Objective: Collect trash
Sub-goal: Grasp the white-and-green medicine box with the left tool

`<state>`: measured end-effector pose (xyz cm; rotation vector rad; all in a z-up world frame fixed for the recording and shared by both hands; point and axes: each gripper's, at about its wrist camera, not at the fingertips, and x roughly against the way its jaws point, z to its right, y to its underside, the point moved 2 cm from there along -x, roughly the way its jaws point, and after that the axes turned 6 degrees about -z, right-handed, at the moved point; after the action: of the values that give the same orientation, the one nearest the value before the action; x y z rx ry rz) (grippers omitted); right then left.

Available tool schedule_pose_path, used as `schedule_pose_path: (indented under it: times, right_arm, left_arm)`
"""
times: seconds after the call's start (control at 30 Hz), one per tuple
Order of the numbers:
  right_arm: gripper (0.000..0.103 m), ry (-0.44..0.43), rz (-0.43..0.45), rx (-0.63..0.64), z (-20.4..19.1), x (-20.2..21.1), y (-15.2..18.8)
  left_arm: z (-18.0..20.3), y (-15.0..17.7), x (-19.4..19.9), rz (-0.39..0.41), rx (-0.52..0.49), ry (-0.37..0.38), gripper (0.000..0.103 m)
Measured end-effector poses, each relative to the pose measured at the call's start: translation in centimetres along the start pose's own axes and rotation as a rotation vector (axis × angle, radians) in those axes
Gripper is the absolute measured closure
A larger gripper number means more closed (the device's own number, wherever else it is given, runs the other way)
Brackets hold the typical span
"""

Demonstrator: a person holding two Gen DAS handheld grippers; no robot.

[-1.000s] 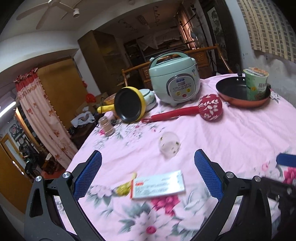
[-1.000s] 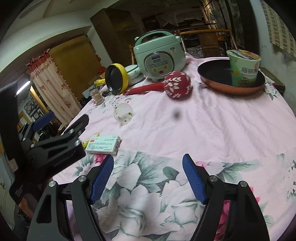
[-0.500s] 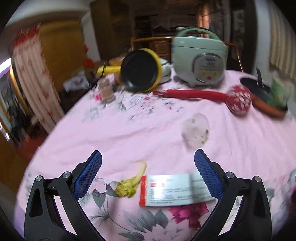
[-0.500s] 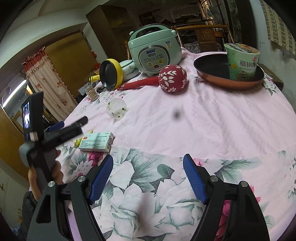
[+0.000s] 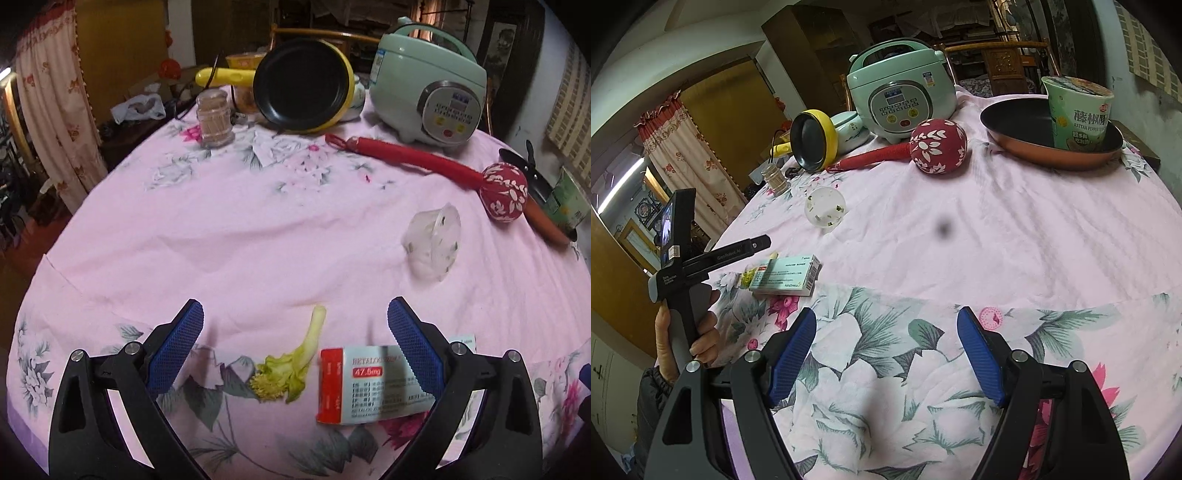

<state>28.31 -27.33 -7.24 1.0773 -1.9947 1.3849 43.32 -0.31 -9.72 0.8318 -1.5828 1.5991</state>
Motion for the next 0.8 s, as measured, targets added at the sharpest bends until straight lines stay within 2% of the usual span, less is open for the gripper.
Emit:
schedule_pose_path:
  times: [0.1,0.2,0.23,0.3,0.37,0.43,0.5,0.6,0.73,0.8]
  right_arm:
    - [0.025,-0.004,-0.002,0.002,0.0,-0.1,0.0]
    - [0.025,-0.018,0.000,-0.001,-0.1,0.1,0.0]
    - [0.025,-0.021,0.001,0.000,-0.1,0.2,-0.1]
    - [0.025,-0.025,0.012,0.004,-0.2,0.6,-0.2]
    - [0.025,-0.026,0.024,0.007,-0.3,1.0,-0.3]
    - [0.025,-0.033,0.038,0.003,-0.2,1.4,-0.4]
    - [0.025,-0.035,0.056,-0.005,0.0,1.9,-0.5]
    - [0.025,-0.039,0.072,-0.021,0.4,2.4,-0.8]
    - [0.025,-0.040,0.080,-0.038,0.7,2.6,-1.1]
    - [0.025,-0.031,0.089,-0.046,1.0,2.7,-1.2]
  left_arm:
    - [0.3,0.4,0.4,-0.008,-0.011,0.086,0.007]
    - [2.3,1.2,0.1,-0.024,-0.081,0.121,0.007]
    - [3.0,1.5,-0.1,-0.029,-0.108,0.132,0.010]
    - [4.8,2.5,0.1,-0.058,-0.182,0.228,0.012]
    - [6.9,3.9,1.1,-0.091,-0.267,0.385,0.012]
    - [8.1,4.7,2.9,-0.056,-0.322,0.446,0.012]
    - [8.6,4.9,4.5,0.025,-0.352,0.426,0.011]
    - [8.6,4.8,4.8,0.094,-0.354,0.336,0.011]
    - [9.0,4.1,1.8,0.043,-0.348,0.290,0.011]
    - [9.6,4.3,1.0,0.043,-0.363,0.274,0.011]
